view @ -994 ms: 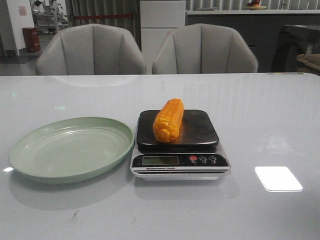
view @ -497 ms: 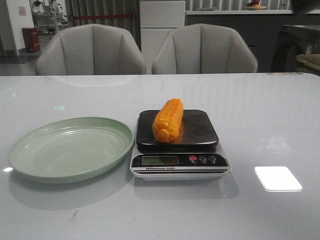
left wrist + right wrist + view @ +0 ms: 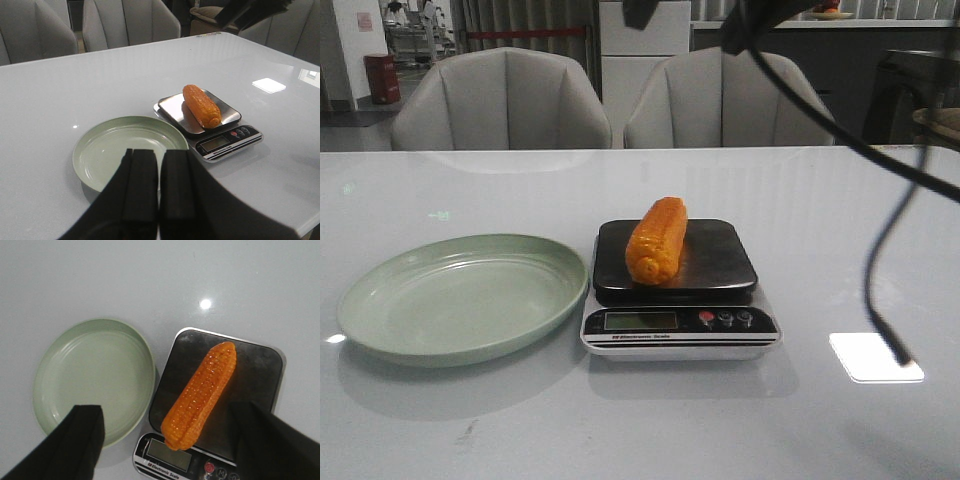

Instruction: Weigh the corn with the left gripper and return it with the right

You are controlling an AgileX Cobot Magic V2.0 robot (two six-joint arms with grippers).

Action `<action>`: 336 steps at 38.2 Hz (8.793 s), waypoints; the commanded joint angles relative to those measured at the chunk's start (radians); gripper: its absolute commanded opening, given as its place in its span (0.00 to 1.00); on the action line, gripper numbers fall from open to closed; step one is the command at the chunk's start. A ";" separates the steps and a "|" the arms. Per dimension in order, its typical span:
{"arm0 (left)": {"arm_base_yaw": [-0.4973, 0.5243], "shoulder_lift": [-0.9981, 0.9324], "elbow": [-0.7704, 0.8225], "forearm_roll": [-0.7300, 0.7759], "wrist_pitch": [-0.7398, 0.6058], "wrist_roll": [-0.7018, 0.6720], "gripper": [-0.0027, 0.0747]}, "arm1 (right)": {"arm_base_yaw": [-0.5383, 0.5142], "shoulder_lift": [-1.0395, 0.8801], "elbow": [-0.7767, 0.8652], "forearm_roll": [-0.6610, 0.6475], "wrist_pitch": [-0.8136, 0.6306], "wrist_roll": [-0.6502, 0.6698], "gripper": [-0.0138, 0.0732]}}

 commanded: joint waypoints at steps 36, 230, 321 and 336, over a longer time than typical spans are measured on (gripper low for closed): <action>0.001 0.011 -0.025 0.004 -0.080 0.001 0.19 | 0.089 0.437 -0.334 -0.203 0.293 0.502 0.83; 0.288 -0.006 0.042 0.023 -0.084 -0.008 0.19 | 0.010 -1.567 1.225 -0.373 -0.520 -0.009 0.40; 0.520 -0.100 0.380 -0.001 -0.517 -0.014 0.19 | -0.508 -1.570 1.509 -0.201 -0.908 -0.144 0.40; 0.520 -0.100 0.380 -0.001 -0.517 -0.014 0.19 | -0.508 -1.660 1.510 -0.126 -0.910 -0.251 0.40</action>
